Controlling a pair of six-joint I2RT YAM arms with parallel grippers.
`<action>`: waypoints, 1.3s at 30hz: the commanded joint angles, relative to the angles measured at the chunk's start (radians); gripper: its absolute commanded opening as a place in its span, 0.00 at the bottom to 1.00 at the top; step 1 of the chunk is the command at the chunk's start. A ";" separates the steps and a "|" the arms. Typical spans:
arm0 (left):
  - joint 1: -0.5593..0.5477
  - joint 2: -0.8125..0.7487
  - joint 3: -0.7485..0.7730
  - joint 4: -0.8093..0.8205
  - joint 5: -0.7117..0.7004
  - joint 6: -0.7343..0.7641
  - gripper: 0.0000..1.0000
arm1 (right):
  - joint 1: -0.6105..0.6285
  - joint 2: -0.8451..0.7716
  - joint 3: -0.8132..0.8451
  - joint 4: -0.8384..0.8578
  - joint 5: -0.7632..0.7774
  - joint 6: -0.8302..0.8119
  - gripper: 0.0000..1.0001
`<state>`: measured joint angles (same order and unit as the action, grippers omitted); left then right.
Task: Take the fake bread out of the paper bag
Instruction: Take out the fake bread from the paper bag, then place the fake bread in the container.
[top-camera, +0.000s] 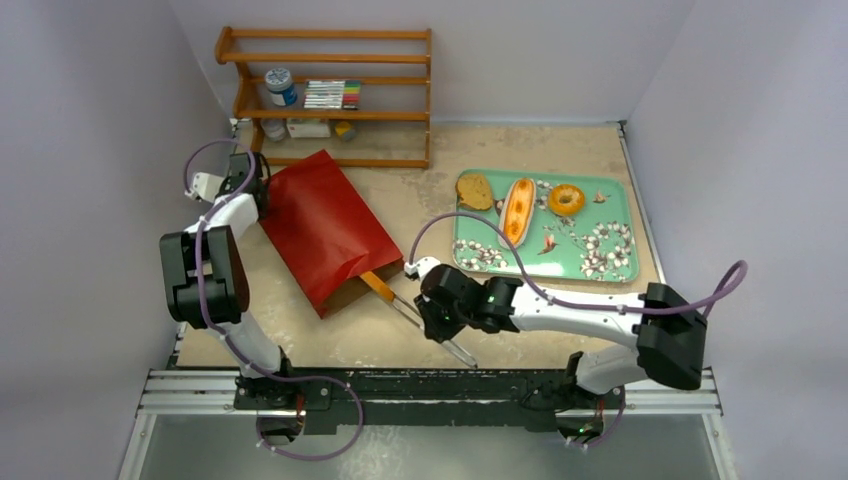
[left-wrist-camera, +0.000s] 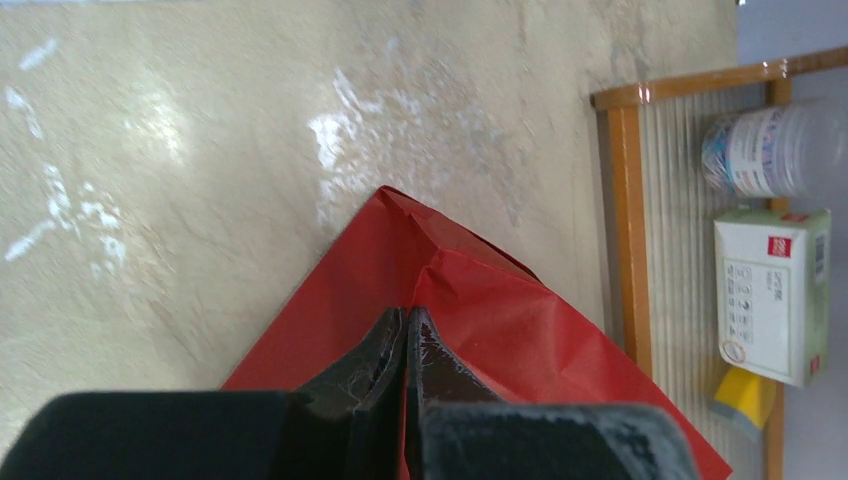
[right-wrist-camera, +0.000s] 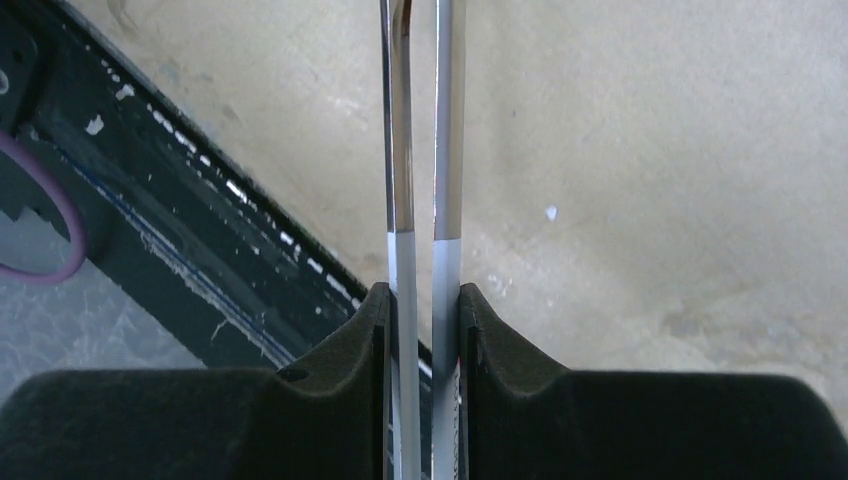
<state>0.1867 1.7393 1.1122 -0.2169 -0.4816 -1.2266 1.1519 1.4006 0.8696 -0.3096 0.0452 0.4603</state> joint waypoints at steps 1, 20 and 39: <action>-0.033 -0.001 0.051 -0.016 -0.028 -0.068 0.00 | 0.045 -0.107 0.014 -0.113 0.061 0.091 0.09; -0.037 -0.038 0.052 -0.077 -0.038 -0.152 0.00 | 0.123 -0.493 0.149 -0.603 0.263 0.370 0.09; -0.037 -0.150 -0.059 -0.083 -0.029 -0.148 0.00 | -0.354 -0.309 0.126 -0.393 0.378 0.262 0.09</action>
<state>0.1493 1.6360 1.0649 -0.3195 -0.4980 -1.3689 0.8768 1.0374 1.0115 -0.8604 0.4713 0.8516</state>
